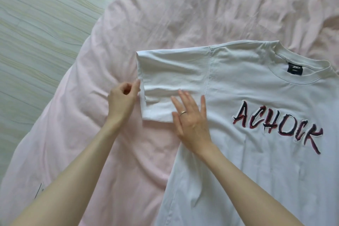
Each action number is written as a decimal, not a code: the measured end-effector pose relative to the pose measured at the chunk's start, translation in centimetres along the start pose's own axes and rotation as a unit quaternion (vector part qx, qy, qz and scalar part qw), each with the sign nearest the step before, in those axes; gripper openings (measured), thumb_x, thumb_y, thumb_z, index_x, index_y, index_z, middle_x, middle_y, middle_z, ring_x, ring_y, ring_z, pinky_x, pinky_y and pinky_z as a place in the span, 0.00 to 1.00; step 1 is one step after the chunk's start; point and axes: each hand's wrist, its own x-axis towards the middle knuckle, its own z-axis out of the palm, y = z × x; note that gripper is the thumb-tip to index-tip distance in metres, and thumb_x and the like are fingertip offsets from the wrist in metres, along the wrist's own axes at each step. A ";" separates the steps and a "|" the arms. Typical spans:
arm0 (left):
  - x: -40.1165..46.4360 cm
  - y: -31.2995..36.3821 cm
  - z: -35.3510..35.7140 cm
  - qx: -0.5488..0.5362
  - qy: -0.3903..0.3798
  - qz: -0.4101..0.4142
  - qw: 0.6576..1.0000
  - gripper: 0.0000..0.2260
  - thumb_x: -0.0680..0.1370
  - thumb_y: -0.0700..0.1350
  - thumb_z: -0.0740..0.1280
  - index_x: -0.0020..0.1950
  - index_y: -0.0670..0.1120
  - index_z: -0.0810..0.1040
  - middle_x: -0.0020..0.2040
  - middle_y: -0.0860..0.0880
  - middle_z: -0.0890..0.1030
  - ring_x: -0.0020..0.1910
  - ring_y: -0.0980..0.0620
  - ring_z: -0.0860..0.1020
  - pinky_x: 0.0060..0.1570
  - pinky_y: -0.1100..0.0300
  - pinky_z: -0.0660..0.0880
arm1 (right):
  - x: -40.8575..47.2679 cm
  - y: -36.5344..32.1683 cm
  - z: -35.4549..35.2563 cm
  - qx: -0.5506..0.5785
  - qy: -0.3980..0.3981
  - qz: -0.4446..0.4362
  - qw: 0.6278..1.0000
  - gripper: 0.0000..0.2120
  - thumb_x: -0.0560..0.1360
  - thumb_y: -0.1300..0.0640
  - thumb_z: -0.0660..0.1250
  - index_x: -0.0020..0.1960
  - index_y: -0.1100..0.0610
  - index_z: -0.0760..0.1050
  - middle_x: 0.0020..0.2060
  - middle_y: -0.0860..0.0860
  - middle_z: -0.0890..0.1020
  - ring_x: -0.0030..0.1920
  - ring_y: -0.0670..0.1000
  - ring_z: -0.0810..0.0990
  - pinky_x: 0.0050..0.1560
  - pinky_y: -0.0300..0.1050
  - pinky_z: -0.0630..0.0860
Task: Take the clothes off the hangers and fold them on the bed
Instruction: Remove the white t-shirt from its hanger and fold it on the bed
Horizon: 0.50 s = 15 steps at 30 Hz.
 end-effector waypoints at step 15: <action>-2.6 0.0 2.4 0.270 0.025 0.023 0.962 0.15 0.82 0.51 0.55 0.55 0.40 0.72 0.51 0.36 0.78 0.53 0.35 0.75 0.47 0.48 0.67 | -4.1 2.8 -1.5 -0.042 -0.110 0.157 0.981 0.28 0.77 0.45 0.45 0.74 0.53 0.60 0.75 0.54 0.60 0.75 0.54 0.55 0.72 0.64 0.44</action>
